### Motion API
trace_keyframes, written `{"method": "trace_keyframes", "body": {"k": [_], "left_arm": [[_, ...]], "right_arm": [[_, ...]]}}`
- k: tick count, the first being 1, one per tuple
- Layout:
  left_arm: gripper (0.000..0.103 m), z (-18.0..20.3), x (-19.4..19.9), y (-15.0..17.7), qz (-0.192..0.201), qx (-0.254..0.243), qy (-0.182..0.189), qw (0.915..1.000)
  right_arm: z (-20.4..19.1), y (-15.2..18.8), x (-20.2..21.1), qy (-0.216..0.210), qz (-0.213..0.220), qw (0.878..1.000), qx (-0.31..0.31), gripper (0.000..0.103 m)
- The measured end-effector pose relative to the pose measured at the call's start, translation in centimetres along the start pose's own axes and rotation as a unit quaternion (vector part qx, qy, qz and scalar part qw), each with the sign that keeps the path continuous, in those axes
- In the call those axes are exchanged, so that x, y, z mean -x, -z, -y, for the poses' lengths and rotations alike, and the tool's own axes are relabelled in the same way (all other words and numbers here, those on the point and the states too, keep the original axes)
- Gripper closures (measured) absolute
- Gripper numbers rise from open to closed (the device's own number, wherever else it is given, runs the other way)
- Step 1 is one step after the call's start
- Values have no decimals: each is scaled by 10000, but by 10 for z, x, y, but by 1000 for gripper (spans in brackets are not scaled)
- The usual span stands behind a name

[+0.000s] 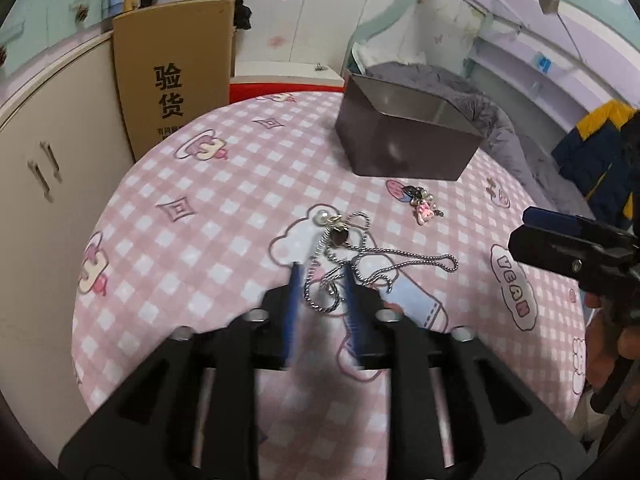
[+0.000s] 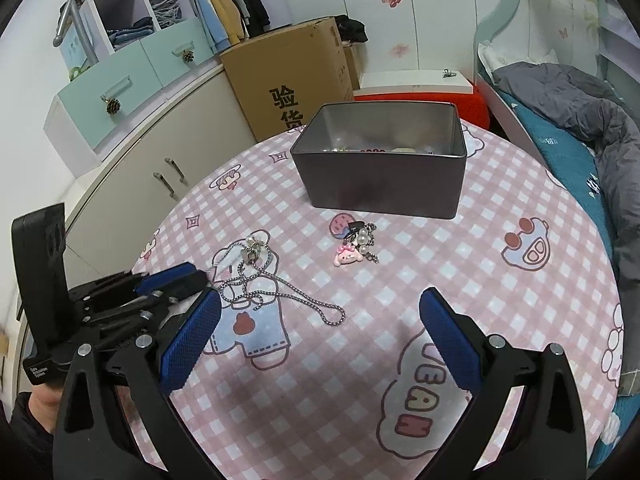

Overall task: Organize jewelry
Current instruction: 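Grasp a silver chain with the left gripper, then grasp a pearl chain with the right gripper while the left gripper carries its chain into the box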

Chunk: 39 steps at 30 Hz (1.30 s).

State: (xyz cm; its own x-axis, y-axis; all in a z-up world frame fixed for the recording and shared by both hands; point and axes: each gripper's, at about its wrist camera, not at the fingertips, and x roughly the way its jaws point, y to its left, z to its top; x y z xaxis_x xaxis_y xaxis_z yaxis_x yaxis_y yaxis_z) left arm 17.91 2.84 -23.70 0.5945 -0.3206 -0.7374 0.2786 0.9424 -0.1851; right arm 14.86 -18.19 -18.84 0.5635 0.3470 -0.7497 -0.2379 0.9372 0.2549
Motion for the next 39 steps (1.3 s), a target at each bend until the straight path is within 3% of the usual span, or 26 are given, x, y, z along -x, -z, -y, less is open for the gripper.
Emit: {"method": "trace_keyframes", "body": {"k": [1, 2, 3, 7, 9, 11, 12, 14, 15, 26, 29, 31, 36, 39], "left_arm": [[21, 4, -2, -3, 36, -17, -88, 10000], [14, 6, -1, -4, 210, -5, -133, 9997], [14, 9, -3, -7, 306, 7, -140, 9994], [14, 12, -28, -17, 71, 46, -371, 9993], [15, 12, -37, -19, -45, 116, -291, 9995], [31, 12, -48, -21, -174, 198, -186, 9995], [44, 14, -49, -21, -147, 157, -292, 9993], [84, 14, -49, -21, -119, 143, -253, 9995], [89, 9, -48, -21, -167, 278, -71, 9995], [89, -26, -2, 7, 111, 578, -309, 9978], [89, -38, 10, 10, 196, 687, -395, 9967], [89, -42, 15, 11, 230, 730, -405, 9962], [89, -44, 27, 6, 378, 721, -405, 9959], [89, -42, 34, 0, 481, 690, -400, 9957]], "right_arm": [[1, 0, 1, 0, 6, 10000, -14, 7], [1, 0, 2, 8, 15, 10000, -22, 7], [3, 0, 4, 36, 28, 10000, -26, 7], [11, 0, 9, 112, 68, 9999, -102, 7], [16, 0, 11, 144, 88, 9997, -151, 7], [19, 0, 10, 159, 83, 9997, -186, 7], [19, 0, 9, 162, 78, 9996, -195, 7], [20, -1, 7, 151, 54, 9997, -200, 7], [19, -2, 5, 135, 44, 9997, -199, 7], [-19, -19, -41, -259, -147, 9985, 460, 8], [-34, -24, -65, -351, -197, 9965, 734, 19], [-42, -27, -81, -328, -263, 9952, 888, 38], [-59, -31, -108, -325, -296, 9910, 1268, 51], [-68, -26, -115, -172, -306, 9861, 1625, 84]]}}
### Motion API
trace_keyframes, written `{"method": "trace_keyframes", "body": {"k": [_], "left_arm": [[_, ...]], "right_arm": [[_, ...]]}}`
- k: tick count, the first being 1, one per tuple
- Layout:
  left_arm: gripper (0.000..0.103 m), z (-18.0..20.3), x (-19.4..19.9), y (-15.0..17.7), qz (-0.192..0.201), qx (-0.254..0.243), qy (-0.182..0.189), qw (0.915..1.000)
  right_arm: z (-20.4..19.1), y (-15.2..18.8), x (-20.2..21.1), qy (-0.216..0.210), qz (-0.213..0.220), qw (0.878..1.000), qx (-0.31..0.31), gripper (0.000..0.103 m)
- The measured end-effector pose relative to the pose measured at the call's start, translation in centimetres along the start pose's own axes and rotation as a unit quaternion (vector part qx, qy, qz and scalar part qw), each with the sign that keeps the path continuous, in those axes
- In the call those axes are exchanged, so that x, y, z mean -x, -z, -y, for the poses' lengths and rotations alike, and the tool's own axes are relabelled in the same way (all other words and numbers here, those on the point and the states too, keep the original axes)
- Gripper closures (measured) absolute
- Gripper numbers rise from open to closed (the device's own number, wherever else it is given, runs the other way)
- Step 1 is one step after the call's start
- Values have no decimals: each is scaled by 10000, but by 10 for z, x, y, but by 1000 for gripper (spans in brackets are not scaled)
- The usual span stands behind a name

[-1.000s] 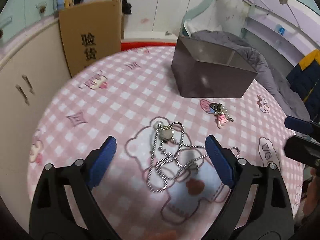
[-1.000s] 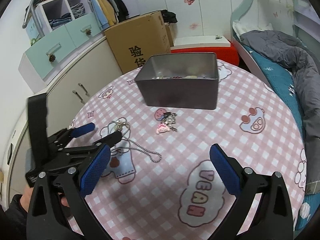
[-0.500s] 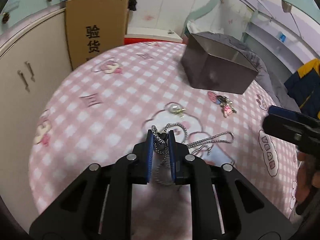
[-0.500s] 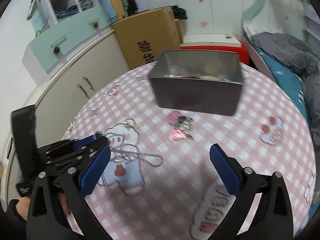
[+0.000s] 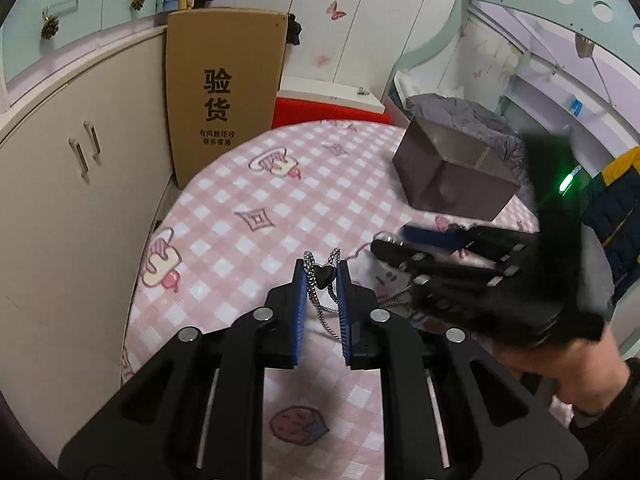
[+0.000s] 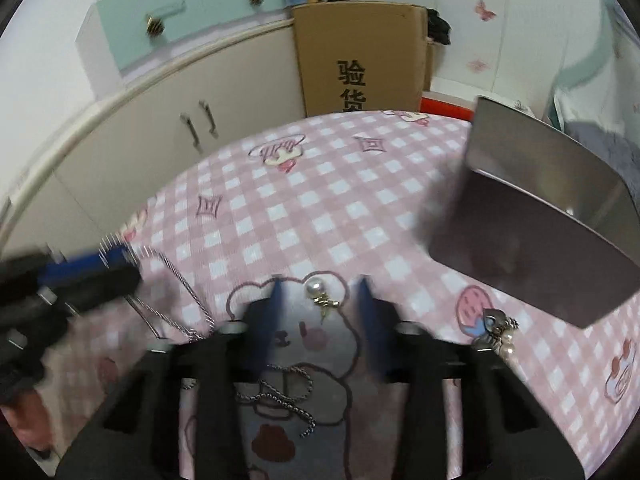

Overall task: Organize jewelry
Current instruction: 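Grasp a pearl chain with the right gripper while the left gripper carries its chain into the box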

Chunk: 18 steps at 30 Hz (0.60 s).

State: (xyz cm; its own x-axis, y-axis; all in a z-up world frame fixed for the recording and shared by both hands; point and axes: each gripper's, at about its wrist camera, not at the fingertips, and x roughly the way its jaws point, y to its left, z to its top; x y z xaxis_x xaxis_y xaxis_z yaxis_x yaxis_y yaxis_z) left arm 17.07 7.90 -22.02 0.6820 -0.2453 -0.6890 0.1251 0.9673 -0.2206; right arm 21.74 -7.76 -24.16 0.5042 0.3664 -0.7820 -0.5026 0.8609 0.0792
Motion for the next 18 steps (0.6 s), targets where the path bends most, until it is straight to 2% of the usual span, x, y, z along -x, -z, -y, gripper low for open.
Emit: {"method": "trace_keyframes", "body": {"k": [1, 7, 12, 18], "left_arm": [[89, 1, 2, -2, 35, -13, 1, 10000], [89, 10, 12, -17, 190, -116, 83, 9997], [89, 25, 26, -40, 425, -281, 278, 9983], [89, 51, 51, -85, 833, -555, 616, 9931]], "right_arm": [[-1, 1, 1, -59, -18, 10000, 40, 93], [11, 6, 27, -330, 229, 9989, -258, 93], [33, -3, 78, -456, 688, 9947, -615, 93], [64, -27, 144, -332, 1263, 9875, -885, 93]]}}
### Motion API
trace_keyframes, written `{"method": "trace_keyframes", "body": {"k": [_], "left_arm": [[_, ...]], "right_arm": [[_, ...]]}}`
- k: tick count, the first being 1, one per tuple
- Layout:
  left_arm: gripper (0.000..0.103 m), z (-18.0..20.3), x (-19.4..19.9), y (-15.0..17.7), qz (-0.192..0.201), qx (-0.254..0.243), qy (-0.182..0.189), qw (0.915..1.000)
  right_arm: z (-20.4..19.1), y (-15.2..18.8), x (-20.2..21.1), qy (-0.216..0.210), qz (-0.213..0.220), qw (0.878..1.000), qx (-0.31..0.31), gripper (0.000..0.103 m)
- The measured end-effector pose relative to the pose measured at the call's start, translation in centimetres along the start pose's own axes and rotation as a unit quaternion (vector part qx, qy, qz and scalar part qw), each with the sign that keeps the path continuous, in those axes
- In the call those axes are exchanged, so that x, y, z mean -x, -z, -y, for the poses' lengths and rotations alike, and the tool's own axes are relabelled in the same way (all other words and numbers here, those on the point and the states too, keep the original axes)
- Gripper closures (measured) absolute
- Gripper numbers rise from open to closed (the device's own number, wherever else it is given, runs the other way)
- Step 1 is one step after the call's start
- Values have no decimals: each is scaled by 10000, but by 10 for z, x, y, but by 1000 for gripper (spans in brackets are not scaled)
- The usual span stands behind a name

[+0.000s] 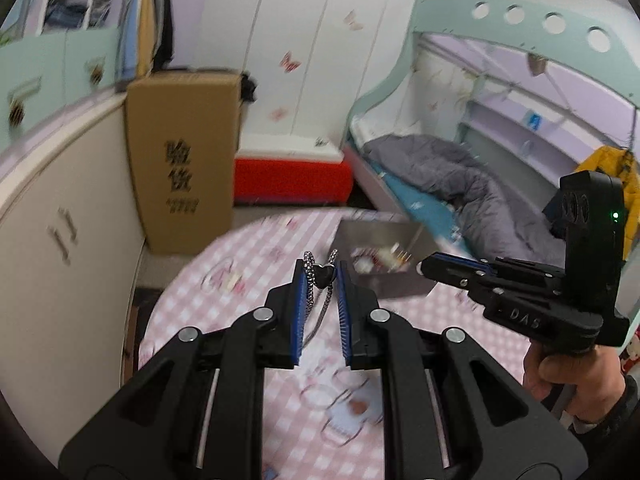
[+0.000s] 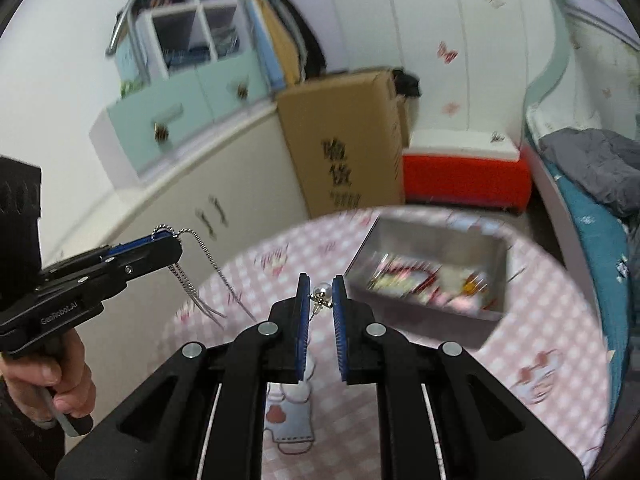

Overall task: Organize jewelry
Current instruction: 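Grasp a pearl chain with the right gripper while the left gripper carries its chain into the box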

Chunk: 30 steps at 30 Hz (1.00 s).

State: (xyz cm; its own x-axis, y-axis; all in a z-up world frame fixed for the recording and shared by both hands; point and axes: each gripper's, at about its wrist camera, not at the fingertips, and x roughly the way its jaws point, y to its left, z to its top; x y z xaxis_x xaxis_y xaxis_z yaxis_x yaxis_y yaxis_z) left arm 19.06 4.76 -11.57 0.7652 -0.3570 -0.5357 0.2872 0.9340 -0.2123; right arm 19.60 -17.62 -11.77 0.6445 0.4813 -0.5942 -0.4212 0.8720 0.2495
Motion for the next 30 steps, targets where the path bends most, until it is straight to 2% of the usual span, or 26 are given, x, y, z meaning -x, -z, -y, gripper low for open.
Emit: {"method": "trace_keyframes", "body": {"k": [6, 10, 13, 20, 26, 27, 29, 30], "left_arm": [[89, 29, 12, -53, 425, -291, 352, 9981], [89, 48, 10, -83, 555, -492, 554, 9957], [89, 59, -2, -97, 514, -520, 748, 9945], [89, 79, -52, -102, 144, -677, 736, 9949], [88, 76, -105, -91, -455, -516, 747, 9948], [88, 75, -114, -88, -558, -492, 703, 9948], [86, 76, -125, -84, -727, -485, 627, 9942], [81, 76, -129, -83, -817, -461, 577, 9939]], "right_arm": [[21, -37, 32, 179, 372, 9991, -49, 93], [36, -58, 41, 264, 497, 9984, -111, 93], [45, -65, 42, 326, 513, 9980, -160, 93], [60, -64, 12, 358, 126, 9988, -316, 93], [82, -56, -31, 461, -422, 9961, -629, 92], [88, -53, -38, 539, -502, 9946, -726, 90], [97, -48, -46, 624, -618, 9917, -935, 80], [99, -47, -47, 651, -620, 9907, -1017, 66]]}}
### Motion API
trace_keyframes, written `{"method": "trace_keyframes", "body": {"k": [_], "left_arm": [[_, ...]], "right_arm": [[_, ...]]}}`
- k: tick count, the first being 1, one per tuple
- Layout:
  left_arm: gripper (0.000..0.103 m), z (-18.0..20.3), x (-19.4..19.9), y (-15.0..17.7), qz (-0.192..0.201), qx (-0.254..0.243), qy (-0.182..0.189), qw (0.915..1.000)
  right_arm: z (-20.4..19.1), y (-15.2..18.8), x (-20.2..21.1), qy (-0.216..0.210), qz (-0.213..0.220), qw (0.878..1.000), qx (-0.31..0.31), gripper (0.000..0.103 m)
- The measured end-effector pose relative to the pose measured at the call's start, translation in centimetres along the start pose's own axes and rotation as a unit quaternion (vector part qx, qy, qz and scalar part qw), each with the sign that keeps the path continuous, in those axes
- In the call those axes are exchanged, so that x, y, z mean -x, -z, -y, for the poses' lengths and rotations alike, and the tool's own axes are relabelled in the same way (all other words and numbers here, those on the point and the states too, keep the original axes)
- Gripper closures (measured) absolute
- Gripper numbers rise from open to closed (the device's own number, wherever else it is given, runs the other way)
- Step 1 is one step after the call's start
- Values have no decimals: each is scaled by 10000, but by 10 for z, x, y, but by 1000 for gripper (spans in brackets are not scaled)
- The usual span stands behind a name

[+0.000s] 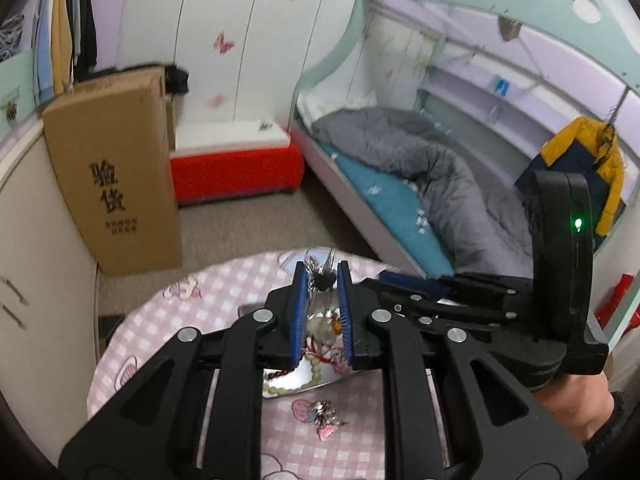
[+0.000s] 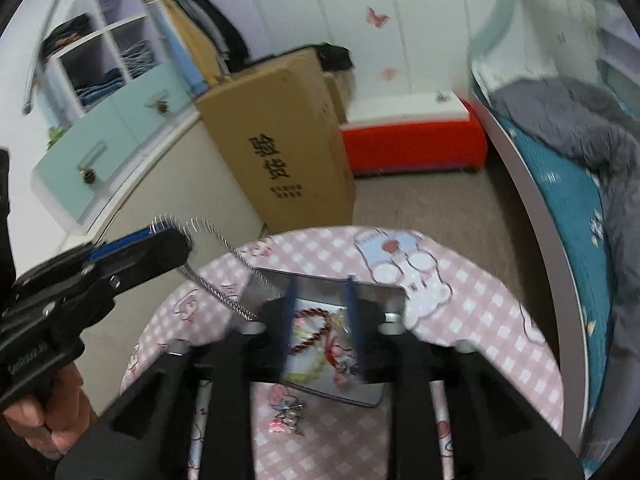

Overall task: Organize jewelry
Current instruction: 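Grasp a pearl chain with the right gripper while the left gripper carries its chain into the box, then open both grippers over the box and move back to the pink charms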

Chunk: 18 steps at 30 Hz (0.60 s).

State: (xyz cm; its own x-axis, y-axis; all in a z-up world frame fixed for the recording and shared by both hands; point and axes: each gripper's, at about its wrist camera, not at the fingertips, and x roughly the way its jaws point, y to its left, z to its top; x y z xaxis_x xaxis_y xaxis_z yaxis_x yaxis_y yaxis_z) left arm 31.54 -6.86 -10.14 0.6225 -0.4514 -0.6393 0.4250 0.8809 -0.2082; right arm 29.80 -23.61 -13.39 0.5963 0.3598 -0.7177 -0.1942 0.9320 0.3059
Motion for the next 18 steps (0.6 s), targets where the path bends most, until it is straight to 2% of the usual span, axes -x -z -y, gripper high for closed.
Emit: {"method": "trace_keyframes", "body": {"k": [1, 2, 3, 5, 9, 15, 18], "left_arm": [[55, -1, -2, 1, -53, 50, -55, 10000], [16, -4, -1, 2, -37, 111, -114, 9999], [8, -6, 5, 3, 144, 177, -175, 9996], [6, -8, 16, 4, 408, 197, -268, 9986], [6, -9, 29, 4, 511, 194, -525, 9971], [6, -5, 64, 14, 863, 114, -920, 9919], [6, -5, 81, 20, 1033, 142, -861, 9908]], "right_arm": [[3, 2, 1, 19, 30, 10000, -78, 47], [6, 3, 3, 83, 119, 9998, -161, 33], [8, 5, 7, 163, 222, 9994, -215, 9], [14, 7, 16, 220, 385, 9984, -356, 7], [22, 8, 28, 390, 471, 9967, -537, 7], [21, 10, 54, 368, 730, 9950, -567, 7], [15, 12, 70, 384, 889, 9940, -503, 7]]}}
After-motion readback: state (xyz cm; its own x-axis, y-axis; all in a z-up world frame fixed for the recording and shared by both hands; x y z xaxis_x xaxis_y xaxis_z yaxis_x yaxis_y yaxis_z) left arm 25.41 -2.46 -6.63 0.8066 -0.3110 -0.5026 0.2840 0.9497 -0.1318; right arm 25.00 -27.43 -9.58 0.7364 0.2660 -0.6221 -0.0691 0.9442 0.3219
